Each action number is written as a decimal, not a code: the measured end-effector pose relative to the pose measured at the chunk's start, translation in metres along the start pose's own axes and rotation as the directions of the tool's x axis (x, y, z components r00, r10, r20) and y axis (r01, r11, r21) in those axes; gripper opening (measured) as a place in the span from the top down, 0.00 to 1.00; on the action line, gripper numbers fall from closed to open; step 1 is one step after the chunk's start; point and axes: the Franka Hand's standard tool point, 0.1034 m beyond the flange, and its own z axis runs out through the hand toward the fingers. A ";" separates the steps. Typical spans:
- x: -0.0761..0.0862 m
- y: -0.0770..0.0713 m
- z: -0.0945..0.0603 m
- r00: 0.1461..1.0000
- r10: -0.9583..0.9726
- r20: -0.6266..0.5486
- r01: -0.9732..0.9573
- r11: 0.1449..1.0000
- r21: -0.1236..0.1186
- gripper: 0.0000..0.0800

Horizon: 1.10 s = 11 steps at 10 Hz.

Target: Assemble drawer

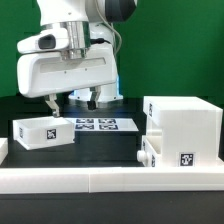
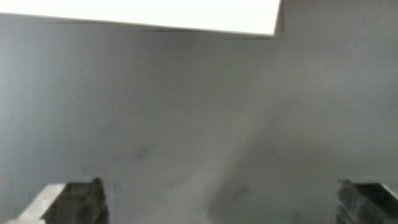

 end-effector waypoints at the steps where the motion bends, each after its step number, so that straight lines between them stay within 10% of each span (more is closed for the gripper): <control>1: -0.016 -0.005 0.000 1.000 0.008 -0.004 -0.009 1.000 -0.024 0.19; 4: -0.046 -0.014 0.006 1.000 0.021 0.010 -0.021 0.999 -0.030 0.19; 8: -0.047 -0.014 0.009 1.000 0.013 0.010 -0.013 1.000 -0.027 0.19; 11: -0.071 -0.021 0.037 1.000 0.011 0.017 -0.011 1.000 -0.015 0.19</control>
Offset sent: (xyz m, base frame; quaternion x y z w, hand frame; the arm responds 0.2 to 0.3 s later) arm -0.0363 -0.0161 -0.0135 -0.0116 0.0151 -0.0247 0.9995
